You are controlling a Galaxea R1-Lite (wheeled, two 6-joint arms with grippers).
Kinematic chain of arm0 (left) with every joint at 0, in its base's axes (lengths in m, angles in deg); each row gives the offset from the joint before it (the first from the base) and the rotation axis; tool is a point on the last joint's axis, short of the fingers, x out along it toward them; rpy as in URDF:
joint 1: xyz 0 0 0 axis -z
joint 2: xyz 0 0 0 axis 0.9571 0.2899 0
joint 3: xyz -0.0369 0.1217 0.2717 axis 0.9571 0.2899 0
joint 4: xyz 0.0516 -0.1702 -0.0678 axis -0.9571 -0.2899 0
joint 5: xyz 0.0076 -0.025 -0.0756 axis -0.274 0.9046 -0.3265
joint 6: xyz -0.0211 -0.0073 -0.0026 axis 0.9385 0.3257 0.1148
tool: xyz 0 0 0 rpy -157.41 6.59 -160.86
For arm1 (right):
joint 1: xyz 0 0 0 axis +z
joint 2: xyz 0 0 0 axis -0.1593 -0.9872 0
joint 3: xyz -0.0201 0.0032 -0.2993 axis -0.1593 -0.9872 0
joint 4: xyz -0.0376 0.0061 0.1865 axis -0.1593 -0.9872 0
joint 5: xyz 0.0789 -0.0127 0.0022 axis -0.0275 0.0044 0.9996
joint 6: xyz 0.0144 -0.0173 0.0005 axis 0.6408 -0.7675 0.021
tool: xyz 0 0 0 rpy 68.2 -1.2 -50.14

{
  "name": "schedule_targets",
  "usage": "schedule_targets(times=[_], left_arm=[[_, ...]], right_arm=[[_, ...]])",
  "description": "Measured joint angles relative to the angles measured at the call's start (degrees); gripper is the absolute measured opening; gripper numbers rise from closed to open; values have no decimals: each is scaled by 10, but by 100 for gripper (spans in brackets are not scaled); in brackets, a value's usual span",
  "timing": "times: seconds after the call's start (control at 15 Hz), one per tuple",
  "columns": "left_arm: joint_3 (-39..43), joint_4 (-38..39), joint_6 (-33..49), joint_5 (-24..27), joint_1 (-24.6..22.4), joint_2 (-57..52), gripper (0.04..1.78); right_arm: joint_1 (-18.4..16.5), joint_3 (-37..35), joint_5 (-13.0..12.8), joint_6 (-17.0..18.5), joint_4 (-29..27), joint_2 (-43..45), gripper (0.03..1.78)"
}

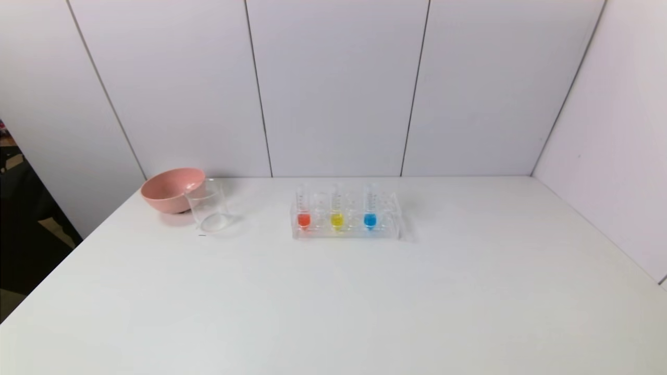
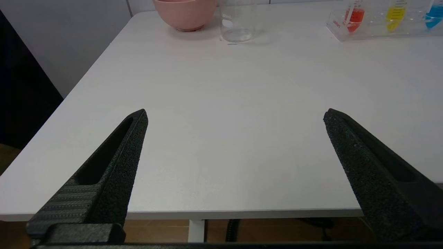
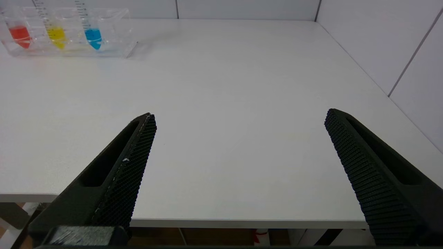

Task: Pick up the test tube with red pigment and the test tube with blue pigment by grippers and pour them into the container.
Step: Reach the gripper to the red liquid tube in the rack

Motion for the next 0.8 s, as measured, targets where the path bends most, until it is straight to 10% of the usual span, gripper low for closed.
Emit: schedule_targets(times=[0.8], left_arm=[[-339,-149,-1,13,0,79,178]], right_arm=[[0,0,0,0,0,0,177]])
